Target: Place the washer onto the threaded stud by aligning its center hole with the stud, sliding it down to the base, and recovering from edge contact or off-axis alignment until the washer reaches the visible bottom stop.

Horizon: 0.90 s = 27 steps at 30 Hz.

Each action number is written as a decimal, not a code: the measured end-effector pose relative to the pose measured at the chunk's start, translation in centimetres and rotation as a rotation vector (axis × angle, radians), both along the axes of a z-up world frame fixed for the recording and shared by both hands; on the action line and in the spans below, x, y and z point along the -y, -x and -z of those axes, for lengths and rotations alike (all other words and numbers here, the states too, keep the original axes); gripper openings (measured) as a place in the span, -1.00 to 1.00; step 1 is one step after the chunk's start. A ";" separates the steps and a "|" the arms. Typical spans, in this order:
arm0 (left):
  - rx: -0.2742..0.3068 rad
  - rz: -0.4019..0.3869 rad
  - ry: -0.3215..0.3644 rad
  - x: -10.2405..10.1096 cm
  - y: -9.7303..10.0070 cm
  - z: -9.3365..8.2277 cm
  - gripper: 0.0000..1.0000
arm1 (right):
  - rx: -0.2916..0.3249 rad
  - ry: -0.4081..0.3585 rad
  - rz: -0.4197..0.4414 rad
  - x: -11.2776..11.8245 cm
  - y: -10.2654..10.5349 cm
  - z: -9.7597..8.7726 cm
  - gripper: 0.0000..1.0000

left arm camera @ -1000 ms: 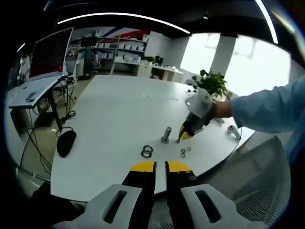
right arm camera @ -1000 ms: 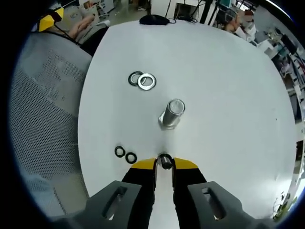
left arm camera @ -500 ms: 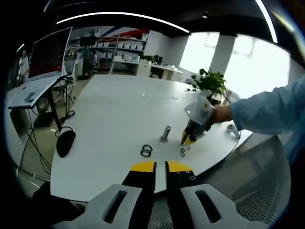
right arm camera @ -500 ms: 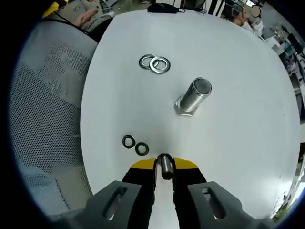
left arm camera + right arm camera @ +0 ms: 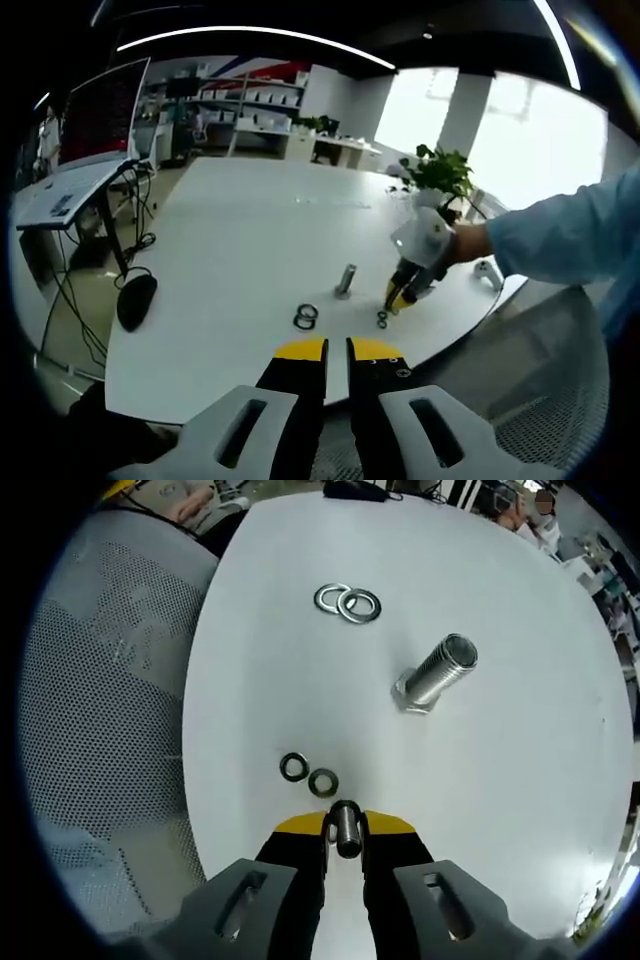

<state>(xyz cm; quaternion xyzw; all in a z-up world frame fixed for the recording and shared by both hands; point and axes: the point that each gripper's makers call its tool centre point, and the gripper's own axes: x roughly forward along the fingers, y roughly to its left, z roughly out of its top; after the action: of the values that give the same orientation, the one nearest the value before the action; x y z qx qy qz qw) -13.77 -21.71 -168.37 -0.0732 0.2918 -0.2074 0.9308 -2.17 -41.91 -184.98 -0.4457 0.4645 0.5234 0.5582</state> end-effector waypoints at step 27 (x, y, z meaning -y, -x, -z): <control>0.011 -0.001 0.006 0.1 0.0 -0.2 -0.91 | -0.019 -0.034 0.035 1.2 0.7 -0.1 -0.56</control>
<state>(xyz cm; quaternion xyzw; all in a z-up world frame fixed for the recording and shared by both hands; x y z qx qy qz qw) -13.74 -21.78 -168.17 -0.0750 0.2861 -0.2083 0.9323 -2.90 -43.08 -184.85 -0.4231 0.4687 0.5255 0.5702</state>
